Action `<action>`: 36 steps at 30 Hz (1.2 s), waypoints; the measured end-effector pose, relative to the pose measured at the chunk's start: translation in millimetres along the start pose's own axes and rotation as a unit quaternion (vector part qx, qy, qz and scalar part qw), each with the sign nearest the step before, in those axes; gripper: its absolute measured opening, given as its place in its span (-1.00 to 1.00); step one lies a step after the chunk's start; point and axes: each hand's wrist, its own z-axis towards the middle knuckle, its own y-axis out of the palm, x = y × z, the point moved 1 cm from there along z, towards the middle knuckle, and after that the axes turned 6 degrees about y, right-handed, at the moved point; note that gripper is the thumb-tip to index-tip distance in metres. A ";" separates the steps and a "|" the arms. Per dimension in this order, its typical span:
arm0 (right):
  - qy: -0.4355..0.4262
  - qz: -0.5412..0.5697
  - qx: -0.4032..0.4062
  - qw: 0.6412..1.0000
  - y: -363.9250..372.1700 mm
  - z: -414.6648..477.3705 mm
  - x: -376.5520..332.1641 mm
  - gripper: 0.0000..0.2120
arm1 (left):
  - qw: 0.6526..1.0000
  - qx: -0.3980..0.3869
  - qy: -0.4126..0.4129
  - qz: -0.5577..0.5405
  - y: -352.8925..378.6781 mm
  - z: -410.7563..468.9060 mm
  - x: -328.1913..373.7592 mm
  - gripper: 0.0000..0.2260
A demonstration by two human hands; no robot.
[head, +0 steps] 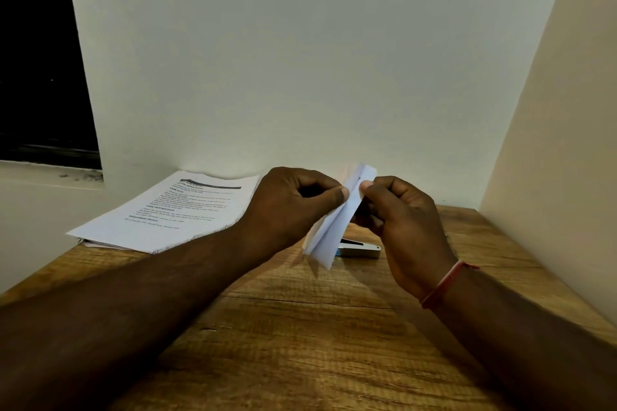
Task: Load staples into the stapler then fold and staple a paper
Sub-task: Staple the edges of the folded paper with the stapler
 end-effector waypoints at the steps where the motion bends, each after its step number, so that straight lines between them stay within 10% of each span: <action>1: 0.002 0.007 -0.002 1.000 0.3 0.0 0.0 -0.75 | 1.000 0.002 -0.009 -0.009 0.1 0.3 0.0 -0.92; 15: 0.028 0.006 -0.021 0.999 0.4 -1.6 1.6 -0.86 | 0.984 -0.016 0.149 0.099 -3.6 -4.3 7.2 -0.94; 21: 0.057 0.124 -0.020 0.990 -3.1 5.6 -0.4 -0.87 | 0.995 0.042 -0.014 0.094 -5.9 5.3 -6.2 -0.34; 24: 0.076 0.169 -0.016 0.983 -5.1 10.5 3.4 -0.86 | 0.974 0.037 -0.192 -0.114 -14.6 11.5 -21.0 -0.15; 28: 0.093 0.194 0.003 0.977 -9.6 16.6 7.4 -0.82 | 0.912 -0.052 -0.257 -0.314 -17.6 12.4 -38.7 -0.42; 36: 0.095 0.160 -0.009 0.983 -14.8 17.9 8.5 -0.58 | 0.960 0.009 -0.183 -0.213 -20.0 15.8 -47.0 -0.61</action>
